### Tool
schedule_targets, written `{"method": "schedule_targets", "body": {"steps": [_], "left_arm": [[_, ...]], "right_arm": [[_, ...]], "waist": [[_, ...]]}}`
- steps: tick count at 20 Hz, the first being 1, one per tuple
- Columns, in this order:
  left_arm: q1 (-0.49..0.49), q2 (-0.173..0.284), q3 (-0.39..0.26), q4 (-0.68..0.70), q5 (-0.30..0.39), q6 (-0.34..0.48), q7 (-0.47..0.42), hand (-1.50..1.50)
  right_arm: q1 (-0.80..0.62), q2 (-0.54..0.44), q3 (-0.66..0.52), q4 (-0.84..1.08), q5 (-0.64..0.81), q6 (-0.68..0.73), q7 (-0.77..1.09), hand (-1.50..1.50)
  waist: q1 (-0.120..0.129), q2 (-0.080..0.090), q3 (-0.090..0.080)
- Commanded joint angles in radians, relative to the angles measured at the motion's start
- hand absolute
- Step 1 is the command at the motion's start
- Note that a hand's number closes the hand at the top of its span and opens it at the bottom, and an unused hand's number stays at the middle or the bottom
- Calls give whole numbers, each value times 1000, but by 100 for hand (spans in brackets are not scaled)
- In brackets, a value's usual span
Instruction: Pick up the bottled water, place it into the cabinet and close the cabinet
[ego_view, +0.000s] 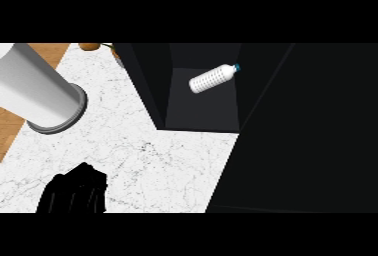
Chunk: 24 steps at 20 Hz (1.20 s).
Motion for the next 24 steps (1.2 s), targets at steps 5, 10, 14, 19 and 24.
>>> {"method": "schedule_targets", "body": {"steps": [5, 10, 14, 19, 24], "left_arm": [[262, 111, 79, -190, 51, -83, -52, 150], [349, 150, 201, -195, 156, -178, -82, 150], [409, 149, 225, -207, 162, -228, -95, 150], [469, 171, 302, -246, 206, -294, -90, 150], [477, 176, 360, -178, 232, -382, -97, 150]], "right_arm": [[-298, 293, 25, 46, 60, -36, 254, 150], [-492, 483, -87, 260, 72, -55, 314, 150], [-582, 488, -249, 385, -32, -26, 294, 150], [-691, 490, -348, 585, -101, 28, 194, 150], [-776, 490, -490, 720, -170, 129, 190, 150]], "waist": [[-3, 5, -1], [-9, 10, 0], [-15, 12, 2], [-13, 13, 3], [-25, 12, 3]]}}
